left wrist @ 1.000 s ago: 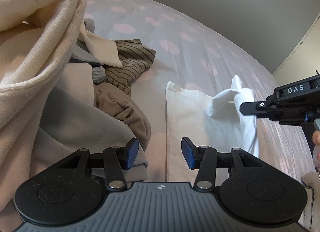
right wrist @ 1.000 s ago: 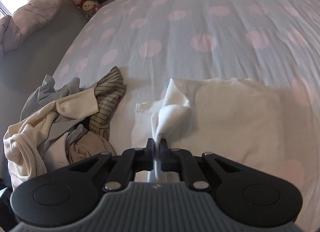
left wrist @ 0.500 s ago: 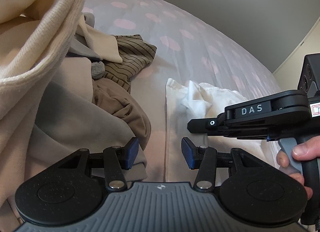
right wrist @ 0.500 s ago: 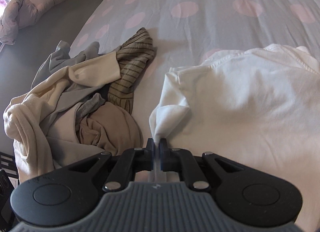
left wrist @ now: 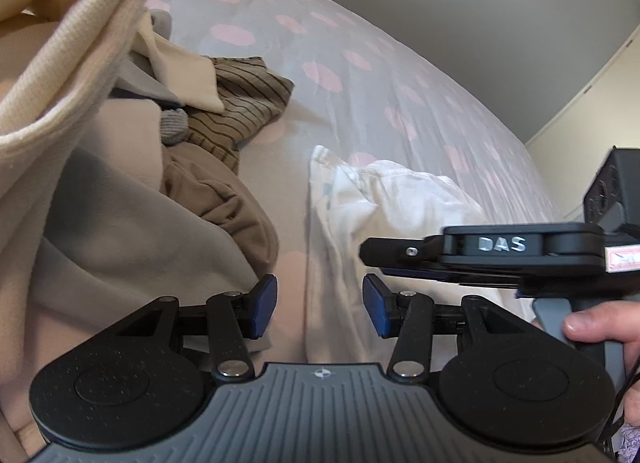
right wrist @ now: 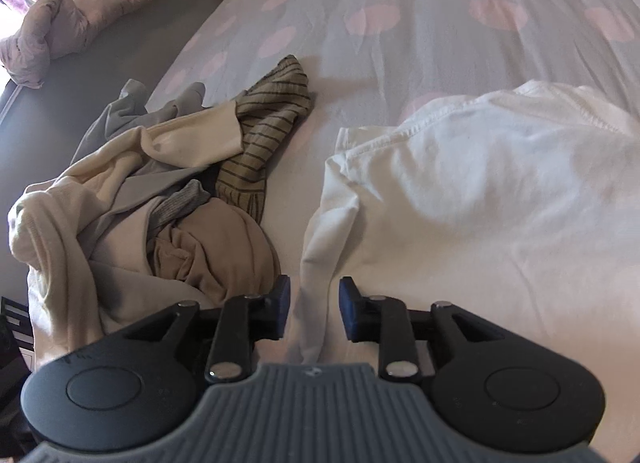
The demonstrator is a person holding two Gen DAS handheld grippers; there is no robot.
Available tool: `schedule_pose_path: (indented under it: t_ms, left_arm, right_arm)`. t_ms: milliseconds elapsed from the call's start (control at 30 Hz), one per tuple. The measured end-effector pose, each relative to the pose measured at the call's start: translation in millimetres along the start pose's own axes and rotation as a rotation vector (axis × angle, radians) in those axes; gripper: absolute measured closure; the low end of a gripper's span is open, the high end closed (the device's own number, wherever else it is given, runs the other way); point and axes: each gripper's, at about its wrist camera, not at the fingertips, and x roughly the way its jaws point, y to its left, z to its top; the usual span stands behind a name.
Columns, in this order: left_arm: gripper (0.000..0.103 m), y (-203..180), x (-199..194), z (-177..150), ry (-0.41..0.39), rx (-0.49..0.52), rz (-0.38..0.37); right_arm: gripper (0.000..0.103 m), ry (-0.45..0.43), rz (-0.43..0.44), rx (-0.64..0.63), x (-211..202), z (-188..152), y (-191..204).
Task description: Fold clothes
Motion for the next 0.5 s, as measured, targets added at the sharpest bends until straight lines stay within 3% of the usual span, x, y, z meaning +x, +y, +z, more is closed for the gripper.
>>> schedule_pose_path:
  t_ms: [200, 367, 500]
  left_arm:
    - [0.058, -18, -5, -9, 0.032, 0.058, -0.048]
    - [0.058, -30, -3, -30, 0.079, 0.105, -0.085]
    - [0.050, -41, 6, -46, 0.111, 0.177, -0.044]
  right_arm:
    - [0.072, -0.062, -0.009, -0.029, -37, -23, -15]
    - [0.070, -0.156, -0.078, -0.044, -84, -71, -41]
    - [0.062, -0.268, -0.154, -0.083, -117, -120, -54]
